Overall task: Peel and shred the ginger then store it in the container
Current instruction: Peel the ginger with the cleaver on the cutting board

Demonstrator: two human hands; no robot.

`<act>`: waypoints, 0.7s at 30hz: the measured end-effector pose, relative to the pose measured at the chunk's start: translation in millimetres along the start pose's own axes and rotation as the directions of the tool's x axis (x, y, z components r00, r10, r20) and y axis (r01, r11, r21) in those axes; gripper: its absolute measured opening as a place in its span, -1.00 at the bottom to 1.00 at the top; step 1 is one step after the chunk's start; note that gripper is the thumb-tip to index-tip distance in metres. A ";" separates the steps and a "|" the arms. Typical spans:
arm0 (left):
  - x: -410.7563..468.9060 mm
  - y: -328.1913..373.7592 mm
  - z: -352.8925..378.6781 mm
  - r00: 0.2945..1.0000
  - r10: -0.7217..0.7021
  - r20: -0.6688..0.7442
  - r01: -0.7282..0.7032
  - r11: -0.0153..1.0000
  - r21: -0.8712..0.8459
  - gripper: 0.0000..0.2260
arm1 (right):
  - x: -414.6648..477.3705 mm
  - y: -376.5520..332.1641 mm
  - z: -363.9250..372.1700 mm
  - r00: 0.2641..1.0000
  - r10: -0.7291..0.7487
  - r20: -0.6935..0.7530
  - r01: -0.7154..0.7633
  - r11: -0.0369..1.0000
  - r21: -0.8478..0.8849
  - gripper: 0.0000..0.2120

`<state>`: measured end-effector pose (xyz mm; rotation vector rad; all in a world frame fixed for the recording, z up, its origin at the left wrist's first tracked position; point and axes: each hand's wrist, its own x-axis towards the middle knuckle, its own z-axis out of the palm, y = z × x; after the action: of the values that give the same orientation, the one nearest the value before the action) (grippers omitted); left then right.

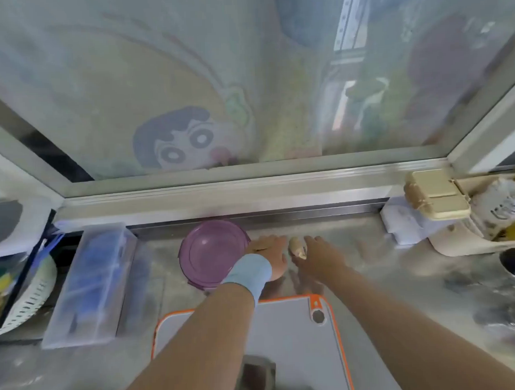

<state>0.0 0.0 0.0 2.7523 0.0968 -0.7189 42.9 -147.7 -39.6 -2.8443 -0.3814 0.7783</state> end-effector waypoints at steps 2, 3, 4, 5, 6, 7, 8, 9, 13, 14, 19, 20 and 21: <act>7.6 -0.6 0.7 1.000 -0.007 -0.001 0.007 1.000 -0.019 -0.62 | 9.5 -2.8 4.9 0.999 0.030 -0.016 -0.030 0.999 -0.011 -0.49; 7.2 -0.7 1.7 1.000 -0.002 -0.001 0.002 1.000 -0.017 -0.63 | 10.7 -3.9 7.0 0.999 0.038 -0.033 -0.039 0.999 -0.018 -0.53; 9.0 -3.2 3.4 1.000 0.000 -0.002 0.000 1.000 -0.026 -0.63 | 12.1 -4.8 8.0 0.998 0.047 -0.051 -0.048 0.999 -0.011 -0.57; 10.0 -4.2 4.2 1.000 0.000 0.012 0.000 0.999 -0.040 -0.63 | 13.3 -7.3 7.6 0.997 0.044 -0.063 -0.044 0.999 0.000 -0.62; 10.7 -5.8 6.6 1.000 0.009 0.017 -0.008 0.999 -0.052 -0.62 | 13.1 -9.9 7.5 0.997 0.028 -0.074 -0.027 1.000 0.003 -0.67; 10.0 -7.4 7.6 1.000 0.013 0.013 -0.012 0.998 -0.067 -0.61 | 12.3 -11.5 8.2 0.997 -0.002 -0.080 0.001 1.000 -0.011 -0.72; 9.8 -9.3 9.1 1.000 0.018 -0.001 -0.018 0.996 -0.084 -0.58 | 10.3 -13.0 9.1 0.996 -0.038 -0.082 0.036 0.999 -0.027 -0.75; 7.1 -10.7 10.4 1.000 0.019 -0.004 -0.020 0.994 -0.111 -0.55 | 7.0 -14.2 10.7 0.995 -0.056 -0.083 0.055 0.998 -0.015 -0.75; -16.4 -14.7 20.4 0.999 0.004 -0.036 -0.012 0.976 -0.219 -0.47 | -16.0 -13.4 18.3 0.995 -0.076 -0.058 0.087 0.970 0.228 -0.72; -24.4 -17.4 25.4 0.999 -0.009 -0.039 -0.001 0.969 -0.247 -0.46 | -25.2 -13.7 19.4 0.994 -0.097 -0.044 0.105 0.951 0.290 -0.73; -81.9 -30.5 33.9 0.998 -0.062 -0.024 0.047 0.918 -0.394 -0.62 | -77.3 -29.7 24.9 0.980 -0.199 -0.008 0.184 0.890 0.418 -0.75; -95.8 -35.3 34.9 0.997 -0.070 -0.033 0.051 0.913 -0.405 -0.67 | -88.0 -36.5 26.5 0.976 -0.218 -0.012 0.202 0.881 0.427 -0.74; -109.3 -40.5 36.9 0.996 -0.075 -0.040 0.053 0.916 -0.397 -0.71 | -98.4 -44.3 28.9 0.973 -0.229 -0.019 0.215 0.876 0.432 -0.73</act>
<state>-118.3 28.7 11.9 2.3869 0.3109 -0.5663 -62.7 -131.1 -7.2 -2.3274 -0.4644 0.7534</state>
